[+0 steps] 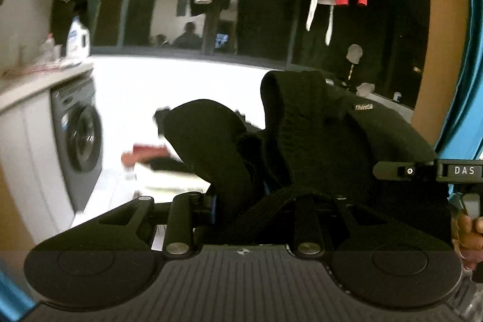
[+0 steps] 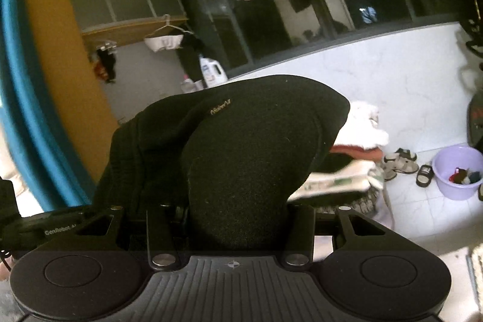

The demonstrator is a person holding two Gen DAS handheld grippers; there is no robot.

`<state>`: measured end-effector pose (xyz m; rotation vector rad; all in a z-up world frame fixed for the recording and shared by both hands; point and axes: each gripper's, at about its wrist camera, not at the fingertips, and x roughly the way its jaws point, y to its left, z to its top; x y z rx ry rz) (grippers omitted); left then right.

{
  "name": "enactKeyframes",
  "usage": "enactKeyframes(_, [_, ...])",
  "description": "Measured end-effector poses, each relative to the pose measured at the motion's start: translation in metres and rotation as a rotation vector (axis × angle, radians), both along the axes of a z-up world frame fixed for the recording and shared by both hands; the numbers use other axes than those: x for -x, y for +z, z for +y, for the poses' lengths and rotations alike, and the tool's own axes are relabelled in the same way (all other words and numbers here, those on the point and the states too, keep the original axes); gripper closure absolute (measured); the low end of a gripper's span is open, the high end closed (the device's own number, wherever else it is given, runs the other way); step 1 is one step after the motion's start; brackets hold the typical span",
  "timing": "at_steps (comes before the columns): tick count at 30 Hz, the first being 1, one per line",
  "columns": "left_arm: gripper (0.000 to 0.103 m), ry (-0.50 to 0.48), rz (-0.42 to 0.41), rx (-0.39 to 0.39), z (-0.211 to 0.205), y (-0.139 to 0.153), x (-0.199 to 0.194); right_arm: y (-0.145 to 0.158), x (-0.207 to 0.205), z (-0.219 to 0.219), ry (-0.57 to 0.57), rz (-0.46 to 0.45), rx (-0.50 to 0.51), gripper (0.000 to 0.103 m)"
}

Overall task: Fold clothes
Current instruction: 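Lift the black bundle with both grippers and carry it off the bed, then lower the black bundle with both grippers onto the clothes stack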

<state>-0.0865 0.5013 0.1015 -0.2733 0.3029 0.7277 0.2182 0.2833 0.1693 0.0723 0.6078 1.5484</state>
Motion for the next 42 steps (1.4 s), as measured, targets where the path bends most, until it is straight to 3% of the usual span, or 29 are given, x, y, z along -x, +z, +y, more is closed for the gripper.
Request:
enactKeyframes(4, [0.075, -0.02, -0.012, 0.004, 0.08, 0.013, -0.018, 0.013, -0.011, 0.076, -0.043, -0.001, -0.022, 0.061])
enactKeyframes(12, [0.075, -0.001, -0.011, -0.012, 0.191, 0.029, -0.064, 0.032, -0.055, 0.225, -0.039, -0.065, -0.044, 0.061])
enactKeyframes(20, [0.075, 0.054, 0.079, 0.011, 0.289, 0.049, -0.135, 0.035, -0.136, 0.358, 0.004, -0.013, -0.035, 0.061])
enactKeyframes(27, [0.075, 0.114, 0.132, 0.14, 0.362, 0.036, -0.179, 0.022, -0.211, 0.468, 0.043, 0.066, 0.064, 0.061])
enactKeyframes(32, [0.072, 0.187, 0.197, 0.322, 0.418, -0.013, -0.203, -0.016, -0.237, 0.526, 0.042, 0.082, 0.179, 0.06])
enactKeyframes(34, [0.061, 0.267, 0.24, 0.405, 0.44, -0.04, -0.207, -0.043, -0.245, 0.547, 0.023, 0.069, 0.276, 0.056])
enactKeyframes(36, [0.053, 0.323, 0.255, 0.455, 0.452, -0.061, -0.205, -0.072, -0.25, 0.556, -0.006, 0.065, 0.376, 0.042])
enactKeyframes(38, [0.044, 0.325, 0.257, 0.458, 0.456, -0.068, -0.203, -0.089, -0.257, 0.562, -0.025, 0.077, 0.411, 0.032])
enactKeyframes(40, [0.027, 0.324, 0.28, 0.449, 0.457, -0.064, -0.201, -0.092, -0.26, 0.56, -0.047, 0.082, 0.431, 0.023])
enactKeyframes(42, [0.027, 0.322, 0.302, 0.439, 0.457, -0.06, -0.198, -0.088, -0.263, 0.555, -0.048, 0.079, 0.431, 0.019])
